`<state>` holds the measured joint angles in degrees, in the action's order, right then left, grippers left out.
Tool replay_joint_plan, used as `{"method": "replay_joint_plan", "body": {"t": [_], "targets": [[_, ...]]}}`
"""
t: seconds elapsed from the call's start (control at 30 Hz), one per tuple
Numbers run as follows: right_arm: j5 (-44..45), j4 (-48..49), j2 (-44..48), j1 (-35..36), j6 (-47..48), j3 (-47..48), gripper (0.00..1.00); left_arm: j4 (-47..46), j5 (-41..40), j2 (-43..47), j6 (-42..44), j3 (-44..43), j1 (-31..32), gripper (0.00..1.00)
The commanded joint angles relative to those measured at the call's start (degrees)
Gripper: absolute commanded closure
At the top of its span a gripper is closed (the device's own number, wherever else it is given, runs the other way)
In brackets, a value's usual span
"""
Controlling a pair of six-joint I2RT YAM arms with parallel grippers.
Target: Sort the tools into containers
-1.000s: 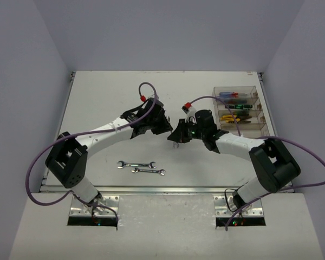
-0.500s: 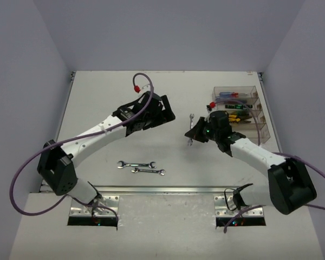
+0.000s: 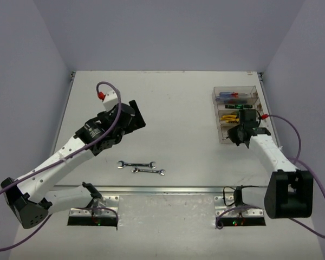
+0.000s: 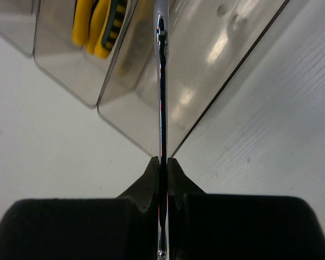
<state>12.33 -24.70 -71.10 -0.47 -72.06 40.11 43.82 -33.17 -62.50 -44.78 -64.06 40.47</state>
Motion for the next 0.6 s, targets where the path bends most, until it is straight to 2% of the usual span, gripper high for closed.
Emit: {"method": "replay_joint_plan", "body": {"t": [0.0,0.43,0.57], "targets": [[6.6,-7.9,-5.6,-3.1,-9.7,8.2,1.00,2.4,-2.1,-0.8,1.4,2.7,0.1,0.00],[10.8,-7.9,-16.5,-6.3,-9.8,16.9,1.00,-1.8,1.2,-1.1,2.5,8.6,-0.1,0.00],[10.0,-7.8,-18.7,-6.7,-9.1,18.0,0.87,-1.9,1.0,-0.5,1.9,9.7,0.0,0.00]]}}
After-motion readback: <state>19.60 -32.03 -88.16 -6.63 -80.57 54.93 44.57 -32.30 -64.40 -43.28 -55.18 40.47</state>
